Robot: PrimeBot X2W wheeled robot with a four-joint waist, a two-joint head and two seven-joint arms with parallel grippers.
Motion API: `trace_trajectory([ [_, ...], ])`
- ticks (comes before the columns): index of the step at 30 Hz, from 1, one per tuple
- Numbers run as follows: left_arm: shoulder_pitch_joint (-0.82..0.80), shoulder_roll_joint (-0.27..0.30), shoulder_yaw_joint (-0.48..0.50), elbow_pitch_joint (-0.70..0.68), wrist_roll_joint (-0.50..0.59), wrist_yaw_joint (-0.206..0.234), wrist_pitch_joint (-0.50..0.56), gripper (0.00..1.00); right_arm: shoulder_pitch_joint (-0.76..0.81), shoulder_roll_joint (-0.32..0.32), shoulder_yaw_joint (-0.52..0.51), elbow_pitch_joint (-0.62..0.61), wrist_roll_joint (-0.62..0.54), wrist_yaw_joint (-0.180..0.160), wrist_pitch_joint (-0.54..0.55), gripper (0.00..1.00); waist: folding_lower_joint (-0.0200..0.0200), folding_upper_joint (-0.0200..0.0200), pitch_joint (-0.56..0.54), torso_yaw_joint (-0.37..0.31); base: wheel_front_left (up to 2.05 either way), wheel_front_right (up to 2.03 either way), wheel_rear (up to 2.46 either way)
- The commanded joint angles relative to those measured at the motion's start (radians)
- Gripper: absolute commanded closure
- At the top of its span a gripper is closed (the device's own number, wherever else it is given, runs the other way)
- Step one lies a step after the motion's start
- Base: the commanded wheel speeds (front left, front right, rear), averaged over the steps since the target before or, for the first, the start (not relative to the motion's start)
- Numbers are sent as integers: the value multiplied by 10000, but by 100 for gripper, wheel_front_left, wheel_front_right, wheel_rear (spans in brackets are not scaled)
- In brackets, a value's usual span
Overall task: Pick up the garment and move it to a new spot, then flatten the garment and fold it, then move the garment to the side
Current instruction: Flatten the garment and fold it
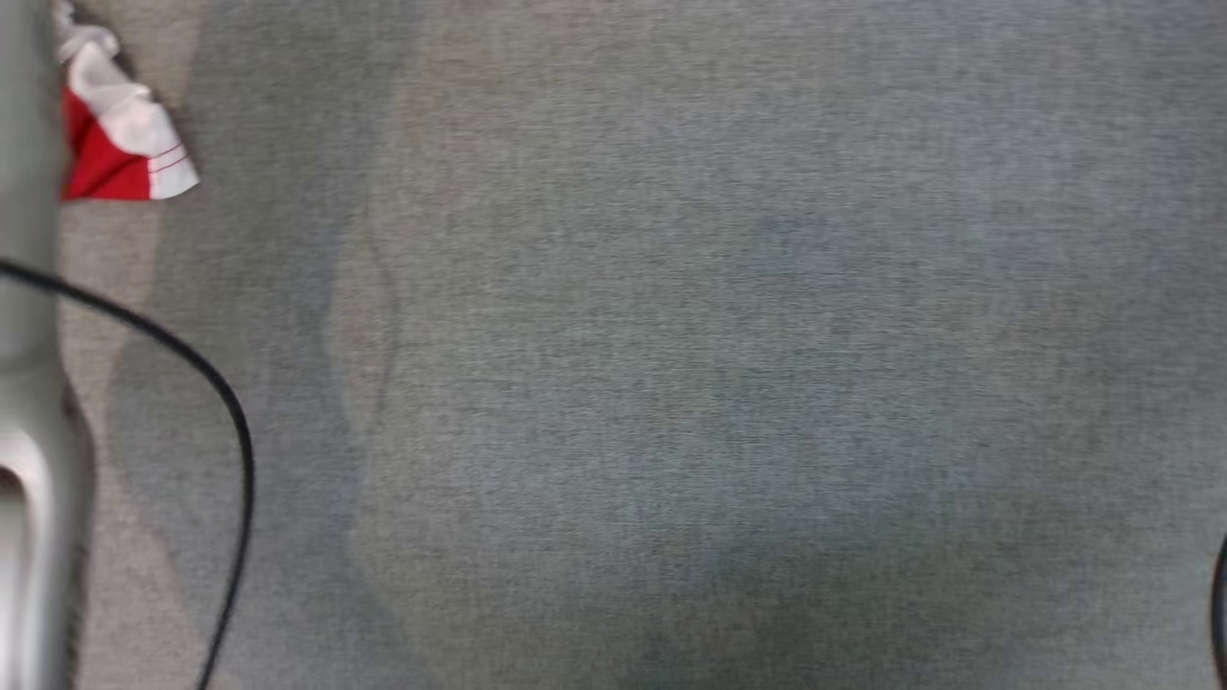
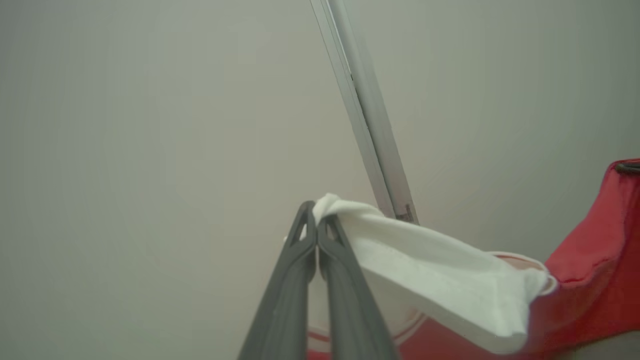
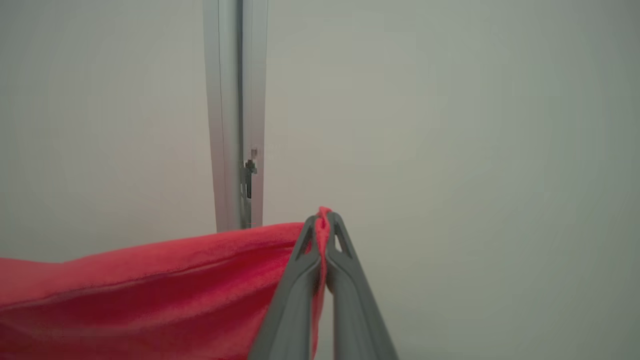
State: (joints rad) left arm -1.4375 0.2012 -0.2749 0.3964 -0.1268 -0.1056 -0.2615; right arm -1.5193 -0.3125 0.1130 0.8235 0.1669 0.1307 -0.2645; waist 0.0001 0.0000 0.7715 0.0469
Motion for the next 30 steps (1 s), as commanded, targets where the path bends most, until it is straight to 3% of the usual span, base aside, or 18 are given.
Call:
trace_trajectory([
  [1, 225, -14, 26, -44, -67, -51, -22, 100, 180, -52, -32, -53, -18, 3, -22, 100, -1, 0, -64, 88, 0, 0, 0],
  [8, 3649, 229, 167, -1012, -804, -202, -24, 100, 2648, -103, -6, -581, 704, 3, -23, 100, -1, 0, -1164, 65, 0, 0, 0],
  [14, 6834, 336, 656, -1639, -1955, -198, -23, 100, 4872, -102, 455, -411, 2043, 3, -23, 100, -1, 0, -2391, -106, 0, 0, 0],
  [22, 10255, 355, 594, -2681, -2129, 466, 109, 100, 7261, -514, 1805, -408, 3626, 1, -23, 100, -1, 0, -4097, -233, 0, 0, 0],
  [30, 12820, 318, 654, -3501, -2087, 1311, 132, 100, 9234, -748, 2484, -987, 4266, 1, -24, 100, -1, 0, -5512, -459, 0, 0, 0],
])
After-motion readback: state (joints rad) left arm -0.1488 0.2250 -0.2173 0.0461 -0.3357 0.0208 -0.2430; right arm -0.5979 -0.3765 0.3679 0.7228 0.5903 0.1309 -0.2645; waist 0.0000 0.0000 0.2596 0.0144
